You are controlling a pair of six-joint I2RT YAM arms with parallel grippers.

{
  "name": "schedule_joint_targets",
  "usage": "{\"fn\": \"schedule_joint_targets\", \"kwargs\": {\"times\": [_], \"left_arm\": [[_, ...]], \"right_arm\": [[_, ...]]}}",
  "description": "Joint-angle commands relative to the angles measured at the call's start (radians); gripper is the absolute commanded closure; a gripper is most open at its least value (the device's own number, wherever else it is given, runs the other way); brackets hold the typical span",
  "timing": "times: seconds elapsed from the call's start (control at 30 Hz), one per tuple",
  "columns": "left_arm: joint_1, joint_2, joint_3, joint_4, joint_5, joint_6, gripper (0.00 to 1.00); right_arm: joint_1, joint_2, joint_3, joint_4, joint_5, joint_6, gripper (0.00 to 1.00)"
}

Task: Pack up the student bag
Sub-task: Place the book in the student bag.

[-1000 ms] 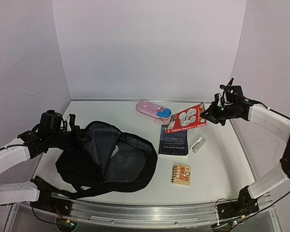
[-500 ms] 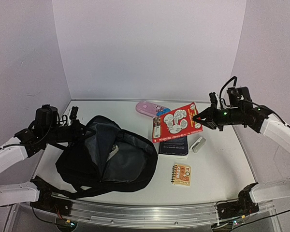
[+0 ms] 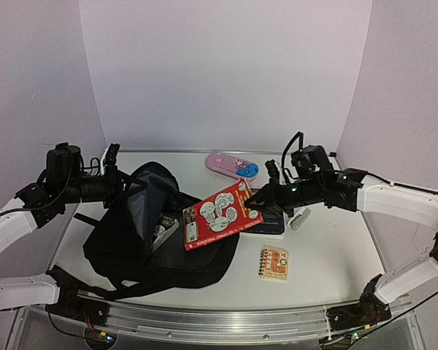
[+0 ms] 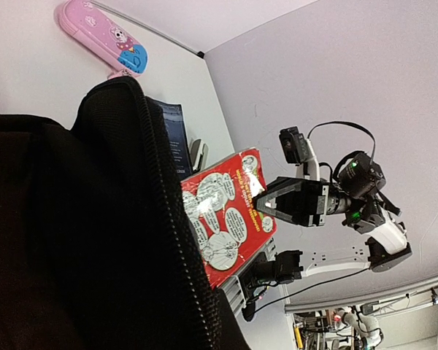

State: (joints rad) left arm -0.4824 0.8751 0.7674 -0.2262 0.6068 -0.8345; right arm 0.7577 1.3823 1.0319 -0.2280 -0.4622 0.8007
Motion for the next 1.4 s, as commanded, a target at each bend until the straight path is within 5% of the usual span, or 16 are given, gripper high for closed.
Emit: {"fn": "schedule_joint_targets", "kwargs": {"times": [0.0,1.03,1.37], "left_arm": [[0.006,0.004,0.087,0.088,0.066,0.043,1.00],[0.007,0.055,0.108,0.085,0.151,0.103,1.00],[0.006,0.053,0.111,0.074,0.143,0.113,1.00]], "right_arm": [[0.041,0.047,0.011,0.242,0.020,0.089,1.00],[0.291,0.704,0.468,0.417,0.308,0.192,1.00],[0.316,0.695,0.477,0.607,0.240,0.209,1.00]]}}
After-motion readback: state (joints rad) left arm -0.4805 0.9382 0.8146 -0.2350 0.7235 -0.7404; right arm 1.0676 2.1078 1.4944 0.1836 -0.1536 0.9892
